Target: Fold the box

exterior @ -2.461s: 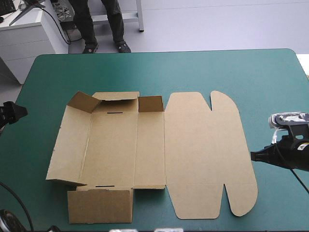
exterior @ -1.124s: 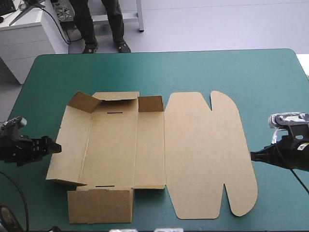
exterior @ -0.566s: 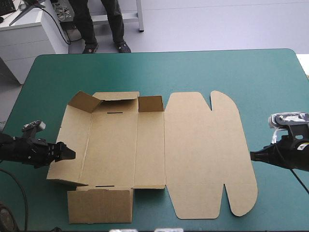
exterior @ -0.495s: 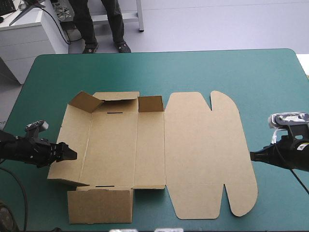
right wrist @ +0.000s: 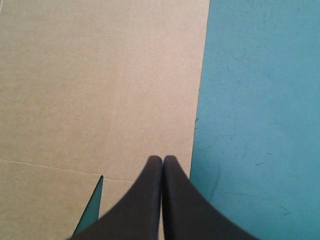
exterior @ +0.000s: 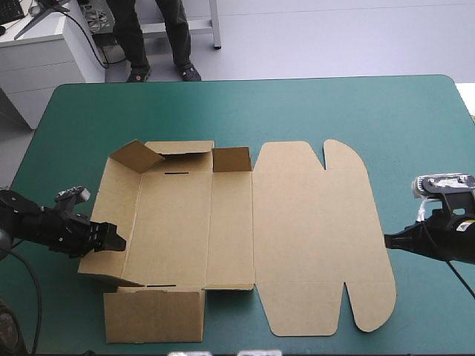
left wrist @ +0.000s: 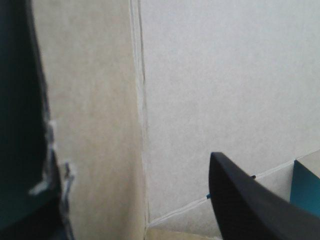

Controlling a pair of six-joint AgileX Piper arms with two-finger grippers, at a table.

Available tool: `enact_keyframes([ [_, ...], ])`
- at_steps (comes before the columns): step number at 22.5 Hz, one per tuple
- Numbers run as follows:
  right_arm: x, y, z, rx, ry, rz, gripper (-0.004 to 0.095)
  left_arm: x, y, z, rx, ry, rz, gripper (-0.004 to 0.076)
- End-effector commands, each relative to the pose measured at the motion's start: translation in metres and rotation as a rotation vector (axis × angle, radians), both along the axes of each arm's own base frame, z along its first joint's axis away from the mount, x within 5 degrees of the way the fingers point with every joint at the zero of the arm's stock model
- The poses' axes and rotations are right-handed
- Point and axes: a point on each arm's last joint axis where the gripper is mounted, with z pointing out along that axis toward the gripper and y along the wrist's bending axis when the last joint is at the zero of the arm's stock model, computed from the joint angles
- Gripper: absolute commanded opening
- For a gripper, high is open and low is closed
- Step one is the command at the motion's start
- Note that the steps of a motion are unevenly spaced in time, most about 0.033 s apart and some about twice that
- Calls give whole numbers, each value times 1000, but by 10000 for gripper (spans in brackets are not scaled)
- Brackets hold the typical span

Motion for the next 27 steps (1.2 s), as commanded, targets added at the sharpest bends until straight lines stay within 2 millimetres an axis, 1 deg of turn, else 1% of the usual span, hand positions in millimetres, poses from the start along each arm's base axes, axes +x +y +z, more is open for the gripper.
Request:
enact_keyframes([
  [1, 1, 1, 9, 7, -56, 0, -19, 3, -8, 8, -13, -14, -12, 367],
  [3, 1, 1, 9, 6, -56, -1, -19, 4, -9, 7, -2, -17, -11, 324],
  [5, 1, 1, 9, 6, -56, -1, -19, 5, -7, 6, 13, -11, 12, 242],
  [7, 1, 1, 9, 6, -56, -1, -19, 5, -6, 5, 28, -11, 20, 97],
  [8, 1, 1, 9, 7, -56, 0, -19, 5, -5, 5, 39, -15, 21, -4],
  [11, 1, 1, 9, 9, -57, 0, -19, 6, -4, 5, 46, -18, 23, -8],
  [13, 1, 1, 9, 9, -57, 0, -19, 9, -2, 9, 72, -34, 10, -8],
  [15, 1, 1, 9, 9, -57, 0, -19, 15, -4, 17, 128, -62, -37, -8],
  [17, 1, 1, 9, 8, -61, -1, -19, 33, -11, 40, 293, -174, -146, -8],
  [18, 1, 1, 9, 8, -61, -1, -19, 40, -14, 49, 344, -228, -174, -8],
  [20, 1, 1, 9, 8, -61, -1, -19, 55, -33, 69, 462, -368, -268, -8],
  [21, 1, 1, 9, 8, -59, -1, -19, 65, -44, 82, 539, -468, -321, -8],
  [22, 1, 1, 9, 8, -57, 0, -19, 70, -55, 88, 580, -532, -361, -8],
  [23, 1, 1, 9, 9, -53, 1, -19, 76, -72, 98, 644, -623, -431, -8],
  [27, 1, 1, 9, 10, -49, 2, -19, 90, -111, 111, 765, -808, -584, -8],
])
